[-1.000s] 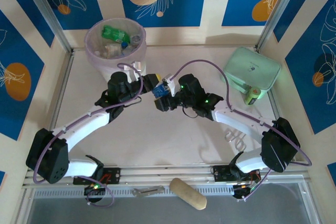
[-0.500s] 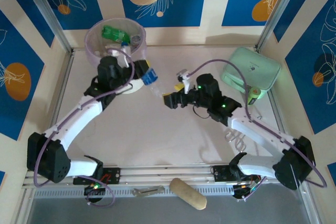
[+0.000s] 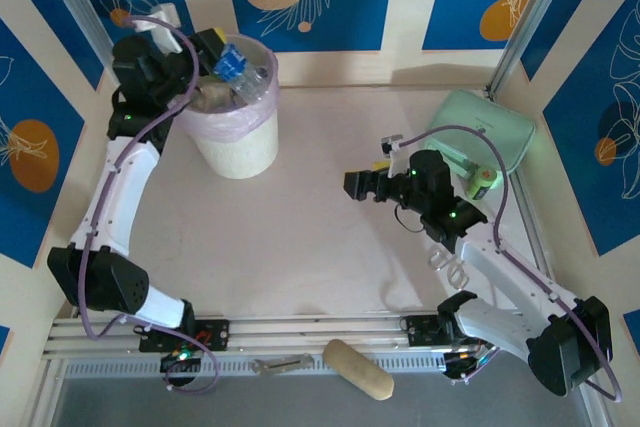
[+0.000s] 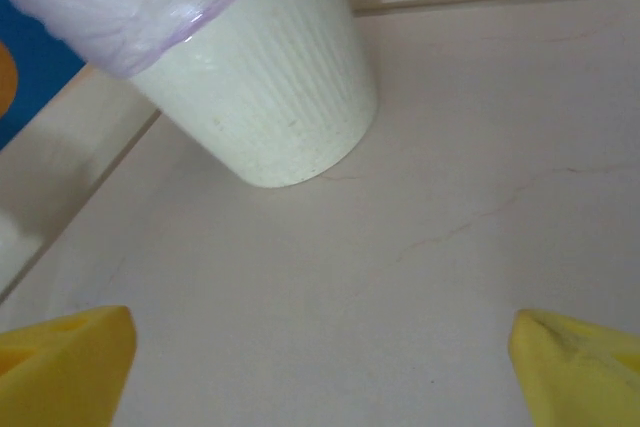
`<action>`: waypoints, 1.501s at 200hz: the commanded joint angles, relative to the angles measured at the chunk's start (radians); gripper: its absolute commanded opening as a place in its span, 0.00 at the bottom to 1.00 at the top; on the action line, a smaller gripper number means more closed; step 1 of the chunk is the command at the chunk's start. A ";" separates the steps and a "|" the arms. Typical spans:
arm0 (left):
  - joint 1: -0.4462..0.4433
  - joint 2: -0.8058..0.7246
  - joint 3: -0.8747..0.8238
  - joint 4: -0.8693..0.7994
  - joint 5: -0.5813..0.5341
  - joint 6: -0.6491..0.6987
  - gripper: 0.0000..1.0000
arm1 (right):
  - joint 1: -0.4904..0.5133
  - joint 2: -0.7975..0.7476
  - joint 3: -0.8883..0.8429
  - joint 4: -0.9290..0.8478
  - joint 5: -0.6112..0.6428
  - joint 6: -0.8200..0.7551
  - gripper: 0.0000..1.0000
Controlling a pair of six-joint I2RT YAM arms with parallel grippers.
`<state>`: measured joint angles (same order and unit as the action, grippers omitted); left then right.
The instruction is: Put the plastic bottles in the bin
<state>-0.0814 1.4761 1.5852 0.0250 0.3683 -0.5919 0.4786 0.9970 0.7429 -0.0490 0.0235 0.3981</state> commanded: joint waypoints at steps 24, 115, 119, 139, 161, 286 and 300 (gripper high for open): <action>0.104 0.019 -0.013 0.030 -0.102 0.036 0.22 | -0.059 -0.057 -0.035 0.004 0.054 0.079 0.99; 0.133 0.187 -0.054 0.136 -0.076 -0.160 0.24 | -0.077 -0.119 -0.053 -0.022 0.087 0.120 0.99; 0.134 0.193 -0.054 0.138 -0.069 -0.168 0.24 | -0.078 -0.121 -0.056 -0.023 0.087 0.120 0.99; 0.134 0.212 -0.054 0.129 -0.039 -0.187 0.30 | -0.081 -0.133 -0.063 -0.025 0.089 0.124 0.99; 0.134 0.209 -0.054 0.099 -0.023 -0.172 0.56 | -0.082 -0.139 -0.067 -0.028 0.089 0.125 0.99; 0.160 0.002 -0.050 -0.141 -0.133 0.077 1.00 | -0.098 -0.106 -0.081 0.003 0.161 0.072 0.99; 0.159 -0.052 -0.106 -0.148 -0.139 0.105 1.00 | -0.110 -0.091 -0.091 0.010 0.205 0.022 0.99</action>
<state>0.0673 1.5246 1.5261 -0.0803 0.2523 -0.5655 0.3862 0.8890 0.6716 -0.0597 0.1375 0.4999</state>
